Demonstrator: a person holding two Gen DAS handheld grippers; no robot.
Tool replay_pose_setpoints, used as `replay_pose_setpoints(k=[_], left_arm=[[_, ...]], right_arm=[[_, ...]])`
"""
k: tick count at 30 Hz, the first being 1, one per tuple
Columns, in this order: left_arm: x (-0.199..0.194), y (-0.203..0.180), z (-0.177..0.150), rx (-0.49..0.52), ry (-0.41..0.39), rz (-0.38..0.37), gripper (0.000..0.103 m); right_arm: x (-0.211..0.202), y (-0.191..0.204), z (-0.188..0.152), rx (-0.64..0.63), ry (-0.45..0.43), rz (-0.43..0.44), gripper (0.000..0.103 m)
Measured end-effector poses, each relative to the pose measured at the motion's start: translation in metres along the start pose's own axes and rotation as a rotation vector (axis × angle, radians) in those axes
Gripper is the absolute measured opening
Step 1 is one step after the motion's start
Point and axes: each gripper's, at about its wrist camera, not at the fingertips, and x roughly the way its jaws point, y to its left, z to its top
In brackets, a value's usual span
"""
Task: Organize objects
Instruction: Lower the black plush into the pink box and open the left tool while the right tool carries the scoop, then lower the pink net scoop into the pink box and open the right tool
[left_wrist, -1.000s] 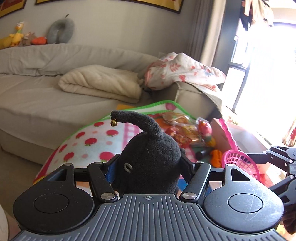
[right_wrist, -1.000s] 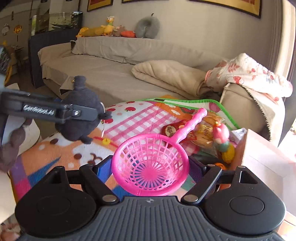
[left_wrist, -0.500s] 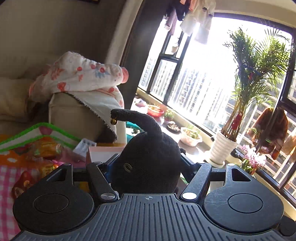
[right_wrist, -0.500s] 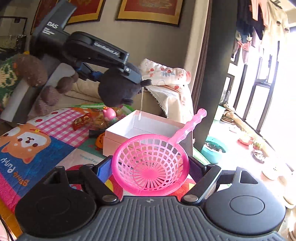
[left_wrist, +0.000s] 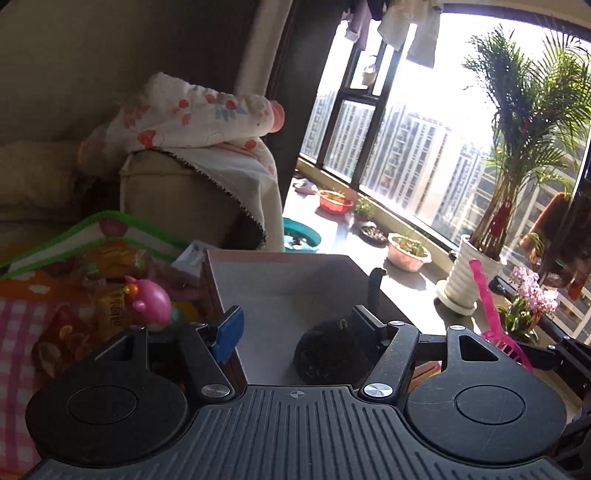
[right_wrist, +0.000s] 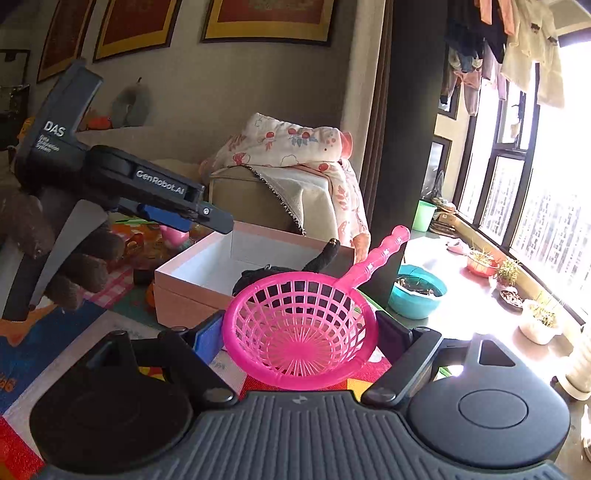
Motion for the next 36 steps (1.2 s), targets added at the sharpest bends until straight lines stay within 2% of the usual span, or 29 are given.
replay_pose_setpoints(k=[3, 6, 7, 8, 9, 11, 13, 16, 20, 25, 28, 31, 36], left_arm=[[-0.031, 0.022, -0.02, -0.011, -0.022, 0.036, 0.069], [-0.044, 0.043, -0.031, -0.06, 0.003, 0.083, 0.069], [-0.046, 0.05, -0.034, -0.078, 0.008, 0.098, 0.069], [-0.049, 0.056, -0.037, -0.091, 0.015, 0.112, 0.069], [-0.053, 0.064, -0.038, -0.101, 0.028, 0.13, 0.069], [-0.056, 0.076, -0.045, -0.1, 0.055, 0.155, 0.069], [-0.059, 0.084, -0.052, -0.098, 0.065, 0.158, 0.069], [-0.059, 0.095, -0.059, -0.112, 0.067, 0.15, 0.069], [-0.048, 0.094, -0.059, -0.131, 0.037, 0.116, 0.069], [-0.036, 0.085, -0.051, -0.055, 0.013, 0.116, 0.069], [-0.033, 0.087, -0.047, -0.07, -0.015, 0.113, 0.069], [-0.029, 0.096, -0.048, -0.122, -0.048, 0.106, 0.069], [-0.029, 0.11, -0.053, -0.199, -0.095, 0.073, 0.069]], right_arm=[[0.03, 0.009, 0.038, 0.043, -0.009, 0.059, 0.084], [0.071, 0.009, 0.075, 0.121, 0.0, 0.101, 0.084], [0.084, 0.008, 0.083, 0.144, 0.018, 0.113, 0.088], [0.103, 0.007, 0.093, 0.182, 0.059, 0.127, 0.097], [0.117, 0.006, 0.097, 0.218, 0.083, 0.126, 0.1], [0.132, 0.008, 0.099, 0.244, 0.111, 0.12, 0.101], [0.13, 0.016, 0.09, 0.229, 0.112, 0.112, 0.101], [0.113, 0.03, 0.065, 0.161, 0.104, 0.084, 0.101], [0.079, 0.057, 0.025, 0.008, 0.066, 0.025, 0.103], [0.063, 0.071, 0.001, -0.068, 0.079, 0.021, 0.103], [0.064, 0.067, 0.013, -0.049, 0.074, 0.04, 0.103], [0.078, 0.056, 0.041, 0.009, 0.089, 0.075, 0.103], [0.145, 0.043, 0.093, 0.12, 0.195, 0.104, 0.102]])
